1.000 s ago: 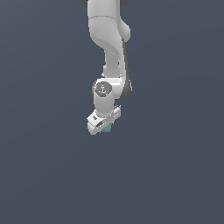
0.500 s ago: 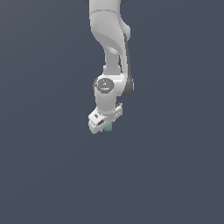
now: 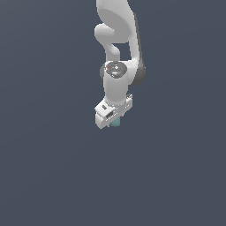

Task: Pick up the object and move it to a goal position.

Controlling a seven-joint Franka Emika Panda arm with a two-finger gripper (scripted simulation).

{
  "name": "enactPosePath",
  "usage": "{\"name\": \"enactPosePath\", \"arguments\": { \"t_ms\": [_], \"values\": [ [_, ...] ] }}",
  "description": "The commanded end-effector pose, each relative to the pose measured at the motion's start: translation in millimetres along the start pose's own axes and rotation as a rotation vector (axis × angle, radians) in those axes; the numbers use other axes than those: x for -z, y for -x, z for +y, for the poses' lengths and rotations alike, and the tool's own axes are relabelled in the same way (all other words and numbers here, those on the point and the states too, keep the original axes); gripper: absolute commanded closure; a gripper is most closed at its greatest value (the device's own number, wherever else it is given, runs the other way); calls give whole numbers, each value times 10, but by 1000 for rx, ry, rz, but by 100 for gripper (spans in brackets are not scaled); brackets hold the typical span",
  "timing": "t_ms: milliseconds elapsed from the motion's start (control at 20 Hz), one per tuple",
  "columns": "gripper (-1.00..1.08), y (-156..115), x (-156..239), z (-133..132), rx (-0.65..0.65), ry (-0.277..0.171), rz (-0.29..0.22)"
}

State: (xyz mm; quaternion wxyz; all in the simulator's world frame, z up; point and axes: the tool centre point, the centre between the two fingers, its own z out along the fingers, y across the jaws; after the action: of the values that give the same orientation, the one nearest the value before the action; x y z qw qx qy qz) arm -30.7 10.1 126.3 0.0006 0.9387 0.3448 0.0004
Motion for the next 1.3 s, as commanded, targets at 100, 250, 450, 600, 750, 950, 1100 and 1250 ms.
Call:
{"name": "enactPosePath", "arguments": {
  "t_ms": [100,250,450,600,750,950,1100,1250],
  "values": [
    [108,-183,476,-155,0,0,0],
    [108,-314,802,-261,1,0,0],
    [108,-482,1226,-395,1,0,0],
    [108,-607,1535,-491,1,0,0],
    [108,-730,1839,-584,1,0,0],
    [108,-892,2228,-703,1,0,0],
    [108,-999,2484,-774,1,-1,0],
    [108,-1096,2712,-837,0,-1,0]
  ]
}}
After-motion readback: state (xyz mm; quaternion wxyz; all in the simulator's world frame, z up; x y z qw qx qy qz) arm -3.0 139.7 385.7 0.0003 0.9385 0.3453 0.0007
